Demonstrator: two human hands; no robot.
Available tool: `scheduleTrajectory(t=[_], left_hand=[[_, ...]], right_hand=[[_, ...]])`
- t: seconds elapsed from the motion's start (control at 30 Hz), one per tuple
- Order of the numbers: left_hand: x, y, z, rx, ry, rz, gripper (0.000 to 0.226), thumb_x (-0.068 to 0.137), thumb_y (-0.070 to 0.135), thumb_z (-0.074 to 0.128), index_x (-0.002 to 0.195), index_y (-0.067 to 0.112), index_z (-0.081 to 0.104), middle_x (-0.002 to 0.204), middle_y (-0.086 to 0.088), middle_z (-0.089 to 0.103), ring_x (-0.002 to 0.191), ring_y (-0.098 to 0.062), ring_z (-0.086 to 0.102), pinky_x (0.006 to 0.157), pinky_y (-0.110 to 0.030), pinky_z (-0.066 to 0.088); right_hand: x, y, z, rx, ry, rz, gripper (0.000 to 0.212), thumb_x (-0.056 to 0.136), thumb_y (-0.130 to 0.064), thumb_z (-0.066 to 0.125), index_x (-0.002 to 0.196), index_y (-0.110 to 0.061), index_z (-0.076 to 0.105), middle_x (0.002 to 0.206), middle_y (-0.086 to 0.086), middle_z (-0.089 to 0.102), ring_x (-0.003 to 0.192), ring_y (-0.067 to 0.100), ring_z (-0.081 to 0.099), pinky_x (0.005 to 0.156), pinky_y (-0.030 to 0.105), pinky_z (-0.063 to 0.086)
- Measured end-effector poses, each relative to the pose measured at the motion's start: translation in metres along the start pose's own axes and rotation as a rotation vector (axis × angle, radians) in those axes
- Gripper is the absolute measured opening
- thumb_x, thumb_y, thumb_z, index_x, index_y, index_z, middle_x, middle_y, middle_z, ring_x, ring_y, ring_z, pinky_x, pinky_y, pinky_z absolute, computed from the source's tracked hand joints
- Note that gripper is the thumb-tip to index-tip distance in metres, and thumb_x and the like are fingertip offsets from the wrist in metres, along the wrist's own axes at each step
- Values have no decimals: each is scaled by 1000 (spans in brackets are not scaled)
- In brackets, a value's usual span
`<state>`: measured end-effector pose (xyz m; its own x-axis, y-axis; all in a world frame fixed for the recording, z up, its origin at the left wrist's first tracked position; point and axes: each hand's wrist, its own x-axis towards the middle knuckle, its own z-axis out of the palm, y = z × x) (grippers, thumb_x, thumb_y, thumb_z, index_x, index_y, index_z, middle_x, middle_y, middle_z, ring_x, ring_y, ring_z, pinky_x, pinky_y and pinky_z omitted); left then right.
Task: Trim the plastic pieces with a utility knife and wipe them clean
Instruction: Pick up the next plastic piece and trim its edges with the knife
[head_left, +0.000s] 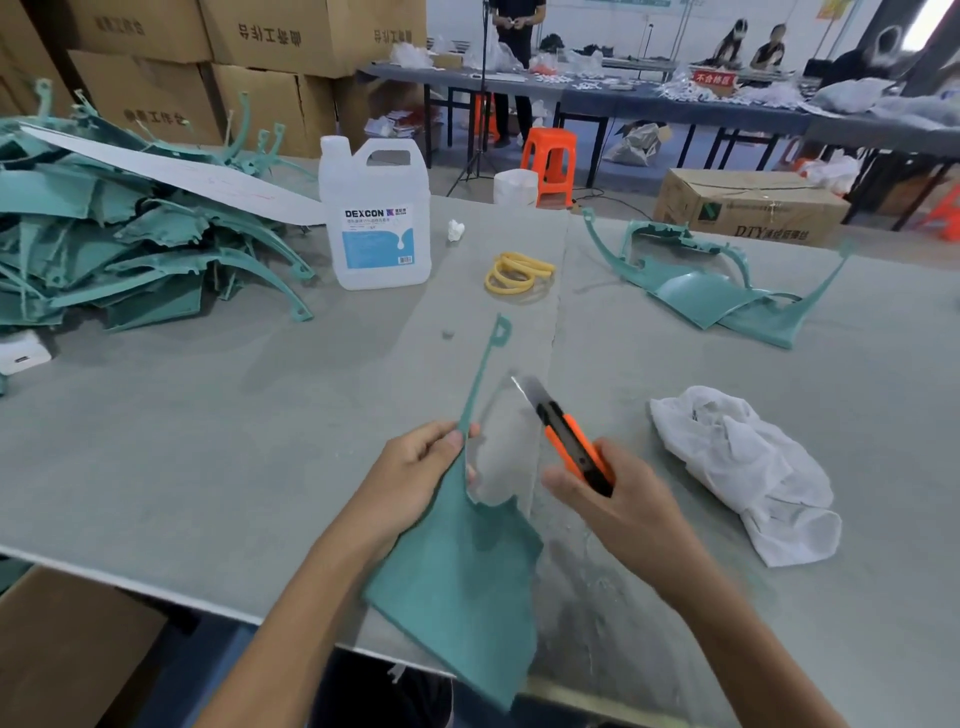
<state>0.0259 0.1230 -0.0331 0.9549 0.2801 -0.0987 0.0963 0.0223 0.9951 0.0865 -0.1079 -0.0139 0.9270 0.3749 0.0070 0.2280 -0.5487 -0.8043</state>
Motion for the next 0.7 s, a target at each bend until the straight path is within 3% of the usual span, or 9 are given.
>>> scheduleTrajectory(t=[0.1,0.17,0.23,0.3,0.37,0.43,0.47,0.53,0.7], left_hand=[[11,1,9,371,-55,92,21,101,29,59,115,29,74,104,8,76,97,-13,70,90,-30,54],[14,2,11,735,0,141,32,97,36,62,128,29,66,113,8,69,103,-11,63,95,-29,47],[3,5,13,847,122,153,33,95,38,62,126,26,60,117,5,60,108,-16,57,97,-31,43],[-23,2,18,825,233,177,23,94,47,58,109,31,54,111,10,57,109,-16,53,94,-32,41],[-56,-5,33,966,186,158,43,83,73,44,108,38,48,113,16,51,112,-14,47,97,-33,36],[-80,-15,50,1150,30,41,82,67,92,29,130,40,40,139,10,39,135,-18,31,113,-39,20],[-85,-20,56,1218,-47,-11,97,63,95,27,142,38,29,154,6,22,146,-22,13,119,-45,7],[-86,-26,58,1285,-104,-33,103,66,89,33,152,35,12,164,8,-6,152,-21,-12,120,-52,-10],[-76,-31,43,1313,-60,91,86,75,76,37,151,40,21,167,7,2,153,-18,-7,121,-48,-10]], right_hand=[[-6,5,18,116,-50,38,52,74,-73,63,82,-22,56,64,-9,57,55,8,47,55,31,40],[-10,9,22,139,-49,77,54,85,-68,60,89,-14,60,78,5,70,58,16,55,55,37,44],[-12,13,22,168,-52,118,43,93,-57,60,92,-14,61,88,11,73,59,22,64,52,36,47],[-14,15,21,238,-60,146,39,94,-51,63,95,-12,60,88,11,73,58,17,67,49,31,47],[-15,15,22,242,-76,146,39,93,-50,63,94,-12,61,87,7,74,59,13,66,48,29,45],[-16,15,25,194,-101,124,31,94,-49,63,92,-18,64,86,-1,75,62,11,66,52,28,45],[-16,16,25,171,-106,112,25,95,-47,64,92,-22,65,85,-3,75,65,12,67,55,29,47],[-17,16,23,52,-86,59,17,96,-47,63,94,-29,64,79,-6,72,68,13,67,61,33,51],[-15,17,3,-543,-25,-104,28,95,-65,45,106,-40,52,73,-11,66,75,15,65,64,35,50]])
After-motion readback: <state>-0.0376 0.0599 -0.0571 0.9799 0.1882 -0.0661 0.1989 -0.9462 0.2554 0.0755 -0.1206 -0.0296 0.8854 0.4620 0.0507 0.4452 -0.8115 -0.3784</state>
